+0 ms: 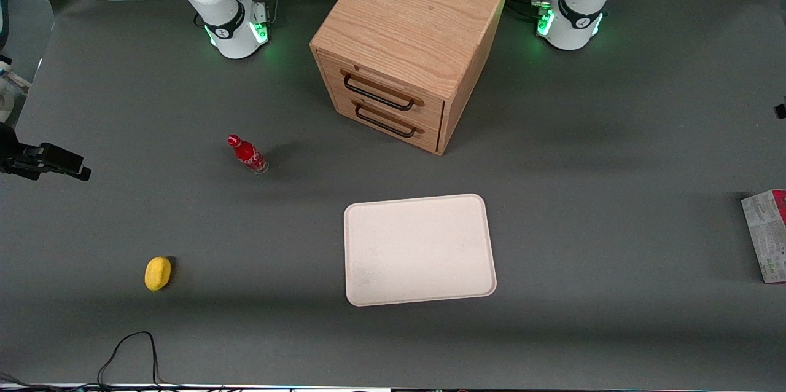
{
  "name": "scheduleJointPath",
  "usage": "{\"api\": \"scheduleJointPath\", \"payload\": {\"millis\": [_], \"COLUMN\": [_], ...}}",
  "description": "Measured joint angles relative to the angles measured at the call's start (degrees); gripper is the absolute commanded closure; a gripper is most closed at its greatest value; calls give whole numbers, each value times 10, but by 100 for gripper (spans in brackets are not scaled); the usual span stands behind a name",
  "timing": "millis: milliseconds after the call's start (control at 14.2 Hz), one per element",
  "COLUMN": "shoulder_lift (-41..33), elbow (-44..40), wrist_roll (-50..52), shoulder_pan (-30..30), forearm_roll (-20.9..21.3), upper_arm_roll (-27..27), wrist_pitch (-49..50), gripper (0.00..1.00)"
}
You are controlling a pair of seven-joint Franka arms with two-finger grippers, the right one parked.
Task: Place red cookie box on tray
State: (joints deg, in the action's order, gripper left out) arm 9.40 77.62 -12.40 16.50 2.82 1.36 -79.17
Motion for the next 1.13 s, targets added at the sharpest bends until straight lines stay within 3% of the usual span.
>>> {"api": "scheduleJointPath", "payload": {"millis": [495, 777, 1130], "shoulder_lift": [190, 226, 292], "elbow": [-194, -209, -166], "wrist_roll": [-207, -219, -219], "shoulder_pan": [127, 135, 137], "forearm_roll": [18, 21, 25], "upper_arm_roll": [0, -3, -3], "wrist_pitch": [-5, -11, -134], "gripper": [0, 0, 0]}}
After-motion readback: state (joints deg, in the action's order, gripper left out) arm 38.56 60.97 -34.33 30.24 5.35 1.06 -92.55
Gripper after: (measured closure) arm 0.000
